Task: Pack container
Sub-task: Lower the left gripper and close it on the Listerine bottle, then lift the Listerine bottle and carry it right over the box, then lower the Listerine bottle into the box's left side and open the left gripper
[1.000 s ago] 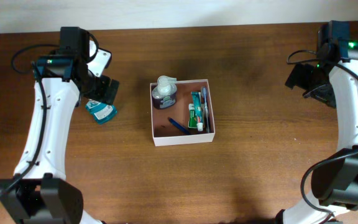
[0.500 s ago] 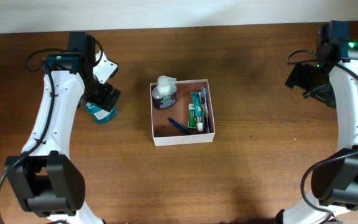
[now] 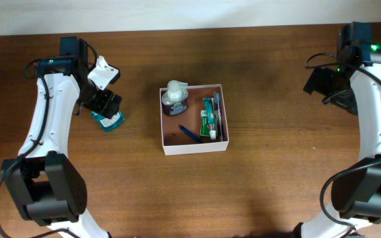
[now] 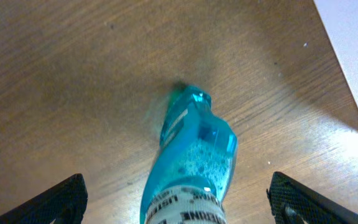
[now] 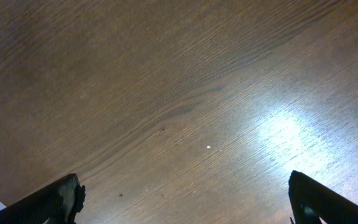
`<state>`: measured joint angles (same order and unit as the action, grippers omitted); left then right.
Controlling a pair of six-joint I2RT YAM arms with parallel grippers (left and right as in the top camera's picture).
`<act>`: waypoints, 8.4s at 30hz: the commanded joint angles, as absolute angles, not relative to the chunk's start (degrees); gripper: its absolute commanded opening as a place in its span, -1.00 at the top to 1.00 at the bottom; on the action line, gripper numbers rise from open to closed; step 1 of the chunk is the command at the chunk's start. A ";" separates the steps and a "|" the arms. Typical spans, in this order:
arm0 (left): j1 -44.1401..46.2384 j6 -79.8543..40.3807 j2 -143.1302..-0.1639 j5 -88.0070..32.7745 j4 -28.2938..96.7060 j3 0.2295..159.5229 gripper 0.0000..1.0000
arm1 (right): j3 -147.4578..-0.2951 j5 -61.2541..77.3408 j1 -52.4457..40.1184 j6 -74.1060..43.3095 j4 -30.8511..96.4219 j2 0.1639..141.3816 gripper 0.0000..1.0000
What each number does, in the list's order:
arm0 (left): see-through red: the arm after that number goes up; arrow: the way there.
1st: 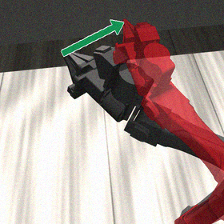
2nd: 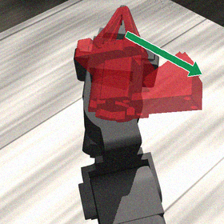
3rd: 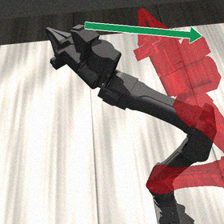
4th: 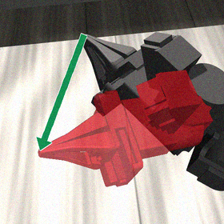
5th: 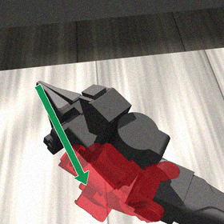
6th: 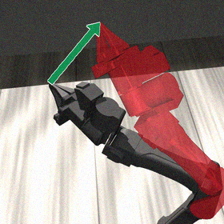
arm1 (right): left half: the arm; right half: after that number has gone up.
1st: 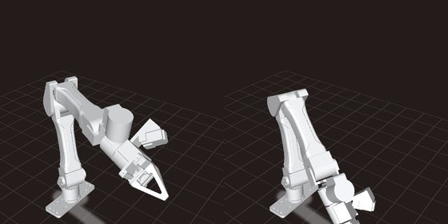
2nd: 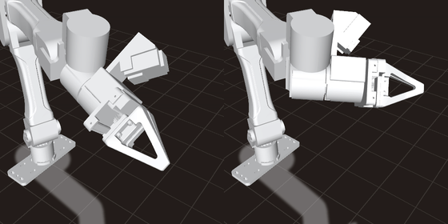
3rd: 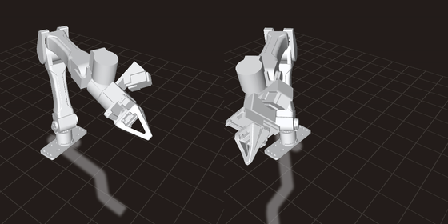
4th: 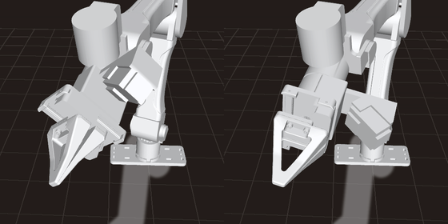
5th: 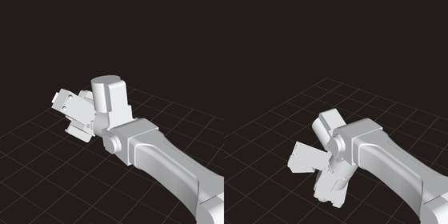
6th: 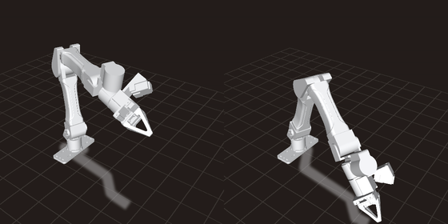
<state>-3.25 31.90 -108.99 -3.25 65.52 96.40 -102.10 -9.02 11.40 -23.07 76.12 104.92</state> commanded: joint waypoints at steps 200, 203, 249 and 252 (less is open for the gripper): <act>26.15 -26.35 -114.10 8.86 66.59 99.24 0.60 | -102.54 -9.74 11.66 -22.76 76.12 104.51 -0.97; 26.15 -26.33 -114.10 8.86 66.63 99.24 0.50 | -102.54 -9.74 11.66 -22.76 76.12 104.51 -0.96; 26.15 -25.41 -112.49 6.81 69.65 103.46 -0.27 | -102.54 -9.74 11.66 -22.76 76.12 104.51 -0.97; 26.15 -24.58 -112.25 5.32 69.67 103.46 -0.29 | -102.54 -9.74 11.66 -22.76 76.12 104.51 -0.97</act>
